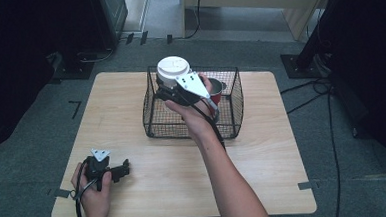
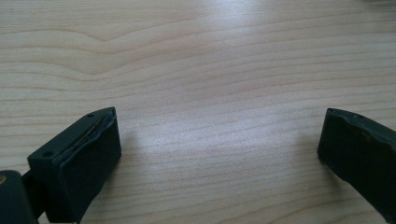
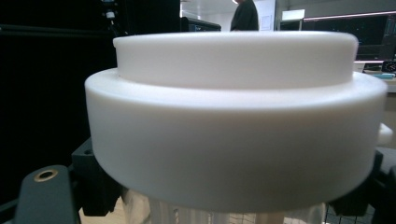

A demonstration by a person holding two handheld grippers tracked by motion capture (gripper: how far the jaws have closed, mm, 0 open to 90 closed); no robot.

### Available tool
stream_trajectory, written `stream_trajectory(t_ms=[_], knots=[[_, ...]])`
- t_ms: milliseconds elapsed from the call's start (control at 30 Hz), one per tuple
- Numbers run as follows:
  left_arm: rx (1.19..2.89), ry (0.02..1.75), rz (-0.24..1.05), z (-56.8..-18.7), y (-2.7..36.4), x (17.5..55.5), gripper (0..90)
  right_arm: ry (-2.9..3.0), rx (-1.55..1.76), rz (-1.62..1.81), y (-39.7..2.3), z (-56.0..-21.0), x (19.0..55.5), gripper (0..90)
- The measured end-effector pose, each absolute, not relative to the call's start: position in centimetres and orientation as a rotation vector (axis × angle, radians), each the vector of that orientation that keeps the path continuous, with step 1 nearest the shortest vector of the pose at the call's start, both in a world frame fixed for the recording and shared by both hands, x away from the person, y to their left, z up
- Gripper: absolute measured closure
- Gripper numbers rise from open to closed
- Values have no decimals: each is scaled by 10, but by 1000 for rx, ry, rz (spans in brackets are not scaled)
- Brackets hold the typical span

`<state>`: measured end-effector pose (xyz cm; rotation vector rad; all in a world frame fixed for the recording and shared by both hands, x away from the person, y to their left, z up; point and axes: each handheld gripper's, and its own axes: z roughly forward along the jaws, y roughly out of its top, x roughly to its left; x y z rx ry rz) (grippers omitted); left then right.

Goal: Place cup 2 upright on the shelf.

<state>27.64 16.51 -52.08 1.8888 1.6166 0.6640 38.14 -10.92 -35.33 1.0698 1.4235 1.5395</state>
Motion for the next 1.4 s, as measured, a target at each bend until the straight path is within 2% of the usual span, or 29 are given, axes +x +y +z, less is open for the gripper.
stream_trajectory(t_ms=[800,1400], knots=[[1890,1616,664,-521,165,276,0,1455,1141,1404,-108,-408,434,161],[1890,1617,664,-521,165,276,0,1512,1185,1355,-99,-432,448,161]])
